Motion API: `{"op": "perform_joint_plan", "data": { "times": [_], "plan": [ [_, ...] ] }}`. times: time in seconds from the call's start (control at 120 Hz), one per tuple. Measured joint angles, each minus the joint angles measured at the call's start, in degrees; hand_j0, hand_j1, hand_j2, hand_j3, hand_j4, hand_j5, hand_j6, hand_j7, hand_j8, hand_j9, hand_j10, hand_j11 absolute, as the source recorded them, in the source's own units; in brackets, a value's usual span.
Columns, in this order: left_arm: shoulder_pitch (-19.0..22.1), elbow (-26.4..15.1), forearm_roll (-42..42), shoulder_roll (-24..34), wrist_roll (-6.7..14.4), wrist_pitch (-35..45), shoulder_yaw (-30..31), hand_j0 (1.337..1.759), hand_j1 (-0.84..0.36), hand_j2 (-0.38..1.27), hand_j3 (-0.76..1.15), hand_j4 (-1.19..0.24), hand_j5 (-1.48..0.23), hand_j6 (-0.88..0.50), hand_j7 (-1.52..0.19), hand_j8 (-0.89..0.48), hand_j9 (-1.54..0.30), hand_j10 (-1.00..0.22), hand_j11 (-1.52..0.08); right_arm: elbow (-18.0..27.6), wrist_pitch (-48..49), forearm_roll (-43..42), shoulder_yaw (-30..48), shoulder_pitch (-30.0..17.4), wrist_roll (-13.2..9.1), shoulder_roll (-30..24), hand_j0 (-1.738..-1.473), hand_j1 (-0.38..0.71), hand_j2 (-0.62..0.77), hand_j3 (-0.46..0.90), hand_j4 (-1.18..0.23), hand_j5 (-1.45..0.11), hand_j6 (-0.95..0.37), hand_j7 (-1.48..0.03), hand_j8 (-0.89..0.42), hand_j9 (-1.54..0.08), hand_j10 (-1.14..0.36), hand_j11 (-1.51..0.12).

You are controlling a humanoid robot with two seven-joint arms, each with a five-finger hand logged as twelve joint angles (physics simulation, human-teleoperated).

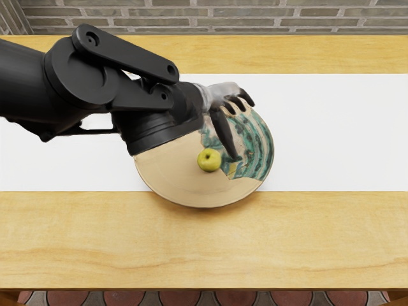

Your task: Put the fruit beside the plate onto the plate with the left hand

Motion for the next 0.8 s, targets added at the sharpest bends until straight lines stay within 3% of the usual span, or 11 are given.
{"op": "perform_joint_plan", "data": {
  "times": [0.15, 0.233, 0.275, 0.4, 0.625, 0.742, 0.8],
  "plan": [
    [1.36, -0.98, 2.12, 12.27, -8.46, -11.77, -0.15, 1.658, 0.05, 0.05, 0.0, -0.25, -0.33, -0.25, -0.33, -0.25, -0.33, -0.25, -0.33, 0.0, -0.01, 0.01, 0.0, -0.01, 0.0, 0.0, -1.658, -0.3, -0.01, 0.0, -0.04, -0.05, -0.04, -0.05, -0.04, -0.05, -0.04, -0.05],
    [5.77, -1.66, 5.99, 21.81, -11.93, -19.02, -1.46, 1.658, 0.05, 0.05, 0.0, -0.25, -0.33, -0.25, -0.33, -0.25, -0.33, -0.25, -0.33, 0.0, -0.01, 0.0, 0.0, 0.0, 0.0, 0.0, -1.658, -0.3, -0.01, 0.0, -0.04, -0.05, -0.04, -0.05, -0.04, -0.05, -0.04, -0.05],
    [10.15, -1.96, 8.96, 27.33, -12.97, -22.85, -3.54, 1.658, 0.05, 0.05, 0.0, -0.25, -0.32, -0.25, -0.32, -0.25, -0.32, -0.25, -0.32, 0.0, -0.01, 0.0, 0.0, 0.0, 0.0, 0.0, -1.658, -0.3, -0.01, 0.0, -0.04, -0.05, -0.04, -0.05, -0.04, -0.05, -0.04, -0.05],
    [19.71, -2.34, 17.94, 37.79, -14.19, -33.07, -11.89, 1.658, 0.05, 0.05, 0.0, -0.25, -0.32, -0.25, -0.32, -0.25, -0.32, -0.25, -0.32, 0.0, -0.01, 0.01, 0.0, -0.01, 0.0, 0.0, -1.658, -0.3, -0.01, 0.0, -0.04, -0.05, -0.04, -0.05, -0.04, -0.05, -0.04, -0.05],
    [38.44, -2.11, 27.39, 57.07, -14.52, -49.94, -30.11, 1.658, 0.05, 0.05, 0.0, -0.25, -0.32, -0.25, -0.32, -0.25, -0.32, -0.25, -0.32, 0.0, 0.0, 0.01, 0.0, 0.0, 0.0, 0.0, -1.658, -0.3, -0.01, 0.0, -0.04, -0.05, -0.04, -0.05, -0.04, -0.05, -0.04, -0.05],
    [51.63, 1.14, 29.67, 58.81, -15.62, -52.95, -41.51, 1.658, 0.05, 0.05, 0.0, -0.25, -0.32, -0.25, -0.32, -0.25, -0.32, -0.25, -0.32, 0.0, -0.01, 0.01, 0.0, 0.0, 0.0, 0.0, -1.658, -0.3, -0.01, 0.0, -0.04, -0.05, -0.04, -0.05, -0.04, -0.05, -0.04, -0.05],
    [55.98, 4.3, 30.38, 58.73, -16.29, -53.58, -46.73, 1.658, 0.05, 0.05, 0.0, -0.25, -0.32, -0.25, -0.32, -0.25, -0.32, -0.25, -0.32, 0.0, 0.0, 0.01, 0.0, 0.0, 0.0, 0.0, -1.658, -0.3, -0.01, 0.0, -0.04, -0.05, -0.04, -0.05, -0.04, -0.05, -0.04, -0.05]
  ]
}}
